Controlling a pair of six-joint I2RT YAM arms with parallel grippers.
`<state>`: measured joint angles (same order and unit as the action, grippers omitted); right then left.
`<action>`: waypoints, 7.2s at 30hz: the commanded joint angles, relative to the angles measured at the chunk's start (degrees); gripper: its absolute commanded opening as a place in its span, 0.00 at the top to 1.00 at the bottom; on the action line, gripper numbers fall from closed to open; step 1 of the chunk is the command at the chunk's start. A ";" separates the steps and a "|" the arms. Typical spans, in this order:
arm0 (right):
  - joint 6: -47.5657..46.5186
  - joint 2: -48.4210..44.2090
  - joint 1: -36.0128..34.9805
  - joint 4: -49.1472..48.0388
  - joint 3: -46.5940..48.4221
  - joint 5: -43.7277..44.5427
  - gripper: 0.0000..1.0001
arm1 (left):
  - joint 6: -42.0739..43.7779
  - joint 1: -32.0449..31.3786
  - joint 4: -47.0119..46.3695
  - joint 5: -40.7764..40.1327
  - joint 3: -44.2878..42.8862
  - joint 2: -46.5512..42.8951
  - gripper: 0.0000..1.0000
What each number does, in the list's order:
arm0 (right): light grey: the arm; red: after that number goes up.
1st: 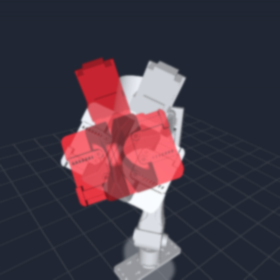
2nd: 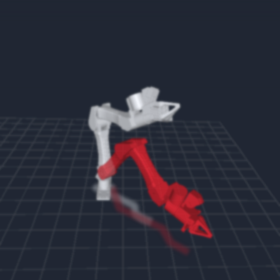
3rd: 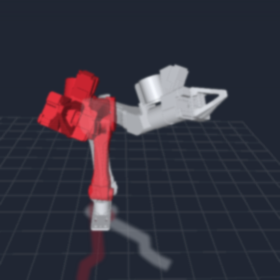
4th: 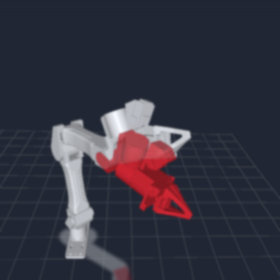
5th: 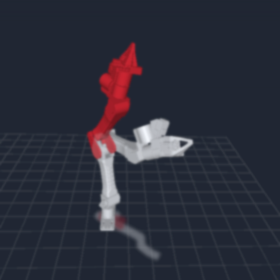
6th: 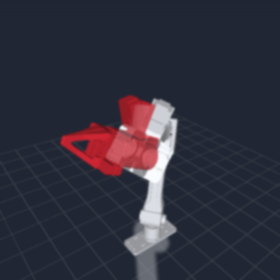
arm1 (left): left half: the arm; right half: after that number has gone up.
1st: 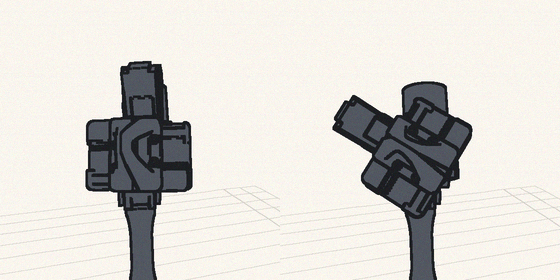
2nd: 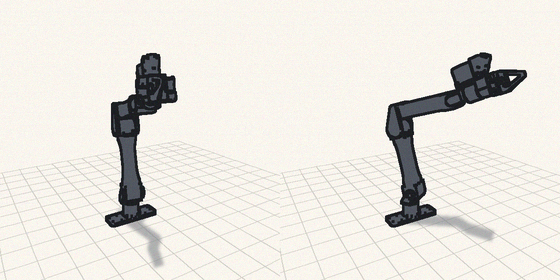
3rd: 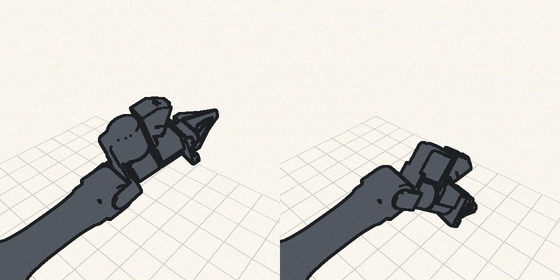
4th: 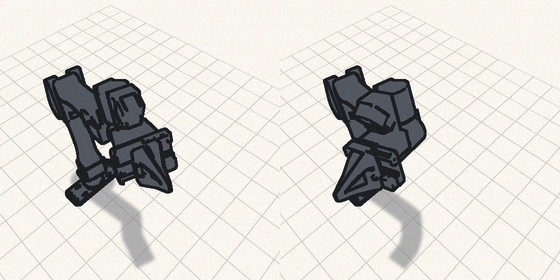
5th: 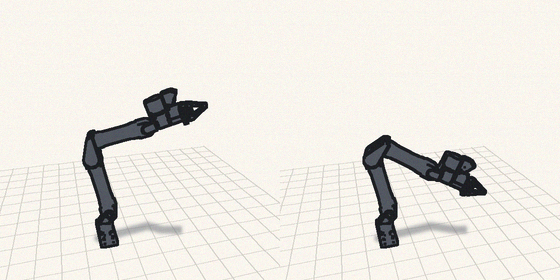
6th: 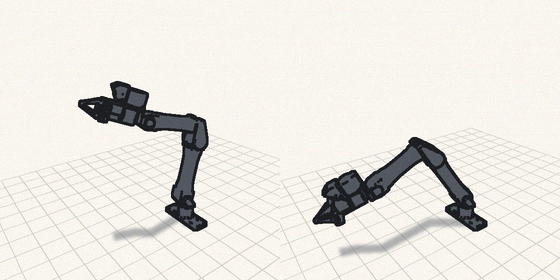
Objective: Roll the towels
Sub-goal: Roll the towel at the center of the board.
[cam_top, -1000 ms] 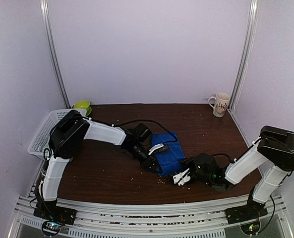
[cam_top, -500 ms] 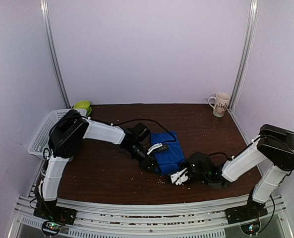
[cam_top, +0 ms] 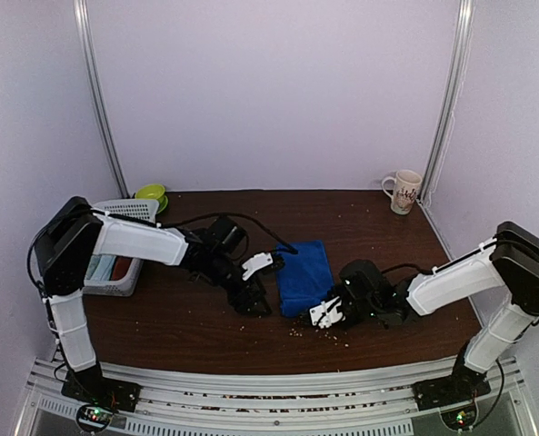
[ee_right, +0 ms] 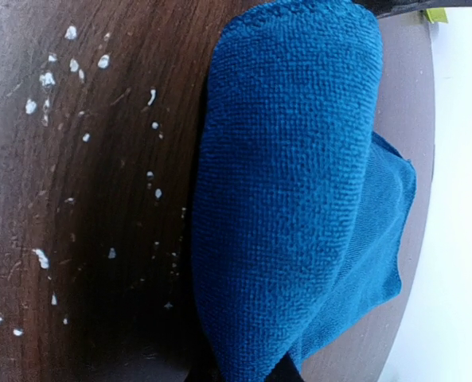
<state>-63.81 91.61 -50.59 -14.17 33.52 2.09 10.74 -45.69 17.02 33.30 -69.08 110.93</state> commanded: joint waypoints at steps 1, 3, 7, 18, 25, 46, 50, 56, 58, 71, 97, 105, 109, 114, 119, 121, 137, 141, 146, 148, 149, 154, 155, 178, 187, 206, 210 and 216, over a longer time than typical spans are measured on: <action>3.40 -0.03 2.10 13.07 4.45 -8.16 0.98 | 2.01 -0.43 -13.68 -10.79 9.23 -8.53 0.16; 3.74 1.34 3.09 18.61 7.45 -11.78 0.98 | 3.25 -0.67 -19.40 -12.74 14.27 -12.71 0.16; 3.50 4.99 5.49 30.36 13.54 -18.28 0.99 | 10.63 -3.49 -33.78 -18.57 25.09 -21.27 0.17; 1.86 18.92 11.43 59.58 34.80 -29.26 0.98 | 27.49 -12.55 -50.52 -31.91 30.79 -16.18 0.20; 2.58 24.82 13.94 66.28 41.36 -31.15 0.98 | 31.96 -14.78 -51.02 -33.95 26.85 -9.27 0.23; 3.90 27.37 14.20 68.32 44.18 -31.08 0.96 | 32.92 -16.55 -46.49 -40.41 16.44 2.35 0.29; 3.88 27.32 14.20 68.32 44.34 -31.17 0.96 | 32.78 -16.54 -43.52 -41.92 14.74 3.87 0.35; 3.74 27.13 14.20 68.25 44.27 -31.44 0.96 | 32.29 -16.28 -40.67 -43.38 12.97 6.03 0.46; 3.67 27.06 14.20 68.31 44.27 -31.46 0.96 | 32.16 -16.20 -39.60 -43.05 12.67 6.28 0.55; 3.43 17.74 14.45 64.00 41.22 -31.28 0.63 | 28.86 -14.51 -24.92 -29.05 8.20 5.30 1.00; -4.64 -23.87 11.98 12.15 -4.52 -16.05 0.14 | 15.62 -4.55 7.24 4.75 -16.94 19.35 1.00; -0.56 -13.40 1.87 -6.29 -7.75 -2.05 0.21 | 15.02 -2.40 11.96 8.48 -21.14 23.07 1.00; 0.23 -7.68 -0.09 -11.17 -6.22 3.21 0.24 | 15.53 -2.08 14.22 9.46 -22.62 24.19 1.00; 0.77 -2.63 -1.17 -13.30 -4.19 7.14 0.32 | 16.44 -1.52 16.95 10.71 -24.29 25.81 1.00; 0.40 2.03 -1.51 -13.21 -2.08 10.61 0.50 | 17.15 -1.29 19.36 11.22 -26.20 27.06 1.00; 0.30 3.03 -1.59 -12.48 -1.29 10.86 0.59 | 17.21 -1.18 19.59 11.26 -26.43 27.14 1.00; 4.83 3.48 -1.98 2.10 4.30 5.37 1.00 | 17.13 -0.73 10.56 2.06 -17.55 16.19 0.52; 5.63 3.24 -1.61 6.49 5.88 3.02 1.00 | 16.30 -0.79 5.44 -4.16 -12.43 9.13 0.35; 8.26 3.51 0.39 15.39 10.71 -2.91 1.00 | 14.79 -0.89 -5.96 -10.80 -1.60 -1.77 0.27; 9.15 4.10 1.52 19.81 13.24 -5.95 1.00 | 14.40 -1.39 -12.62 -14.47 4.20 -6.07 0.23; 9.74 4.43 2.07 22.01 14.53 -7.25 1.00 | 14.52 -2.09 -15.64 -16.47 6.70 -8.64 0.22; 11.46 9.42 5.99 35.64 24.16 -16.94 1.00 | 18.88 -7.11 -28.50 -28.18 17.28 -13.32 0.22; 11.70 10.73 6.69 38.25 26.00 -18.47 1.00 | 19.85 -8.19 -30.67 -30.58 19.19 -13.48 0.23; 7.86 30.48 14.02 73.82 52.43 -29.43 1.00 | 25.22 -17.23 -45.99 -44.80 16.97 -0.48 0.25; 6.29 31.53 14.20 76.83 53.68 -29.81 1.00 | 25.66 -17.24 -45.72 -49.94 12.62 4.35 0.35; 5.86 34.27 14.99 80.99 57.55 -30.15 1.00 | 30.83 -20.04 -54.85 -48.48 19.55 0.77 0.29; 5.56 34.32 15.08 81.47 57.75 -30.34 1.00 | 31.38 -20.05 -53.43 -49.85 17.38 2.61 0.29; 4.76 34.88 15.08 82.15 58.02 -30.99 1.00 | 32.09 -20.05 -49.55 -51.80 13.27 6.45 0.30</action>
<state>-58.30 123.15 -35.62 63.88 92.42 -30.89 41.65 -65.69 -32.95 -16.60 -52.47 114.50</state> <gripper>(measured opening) 0.109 0.705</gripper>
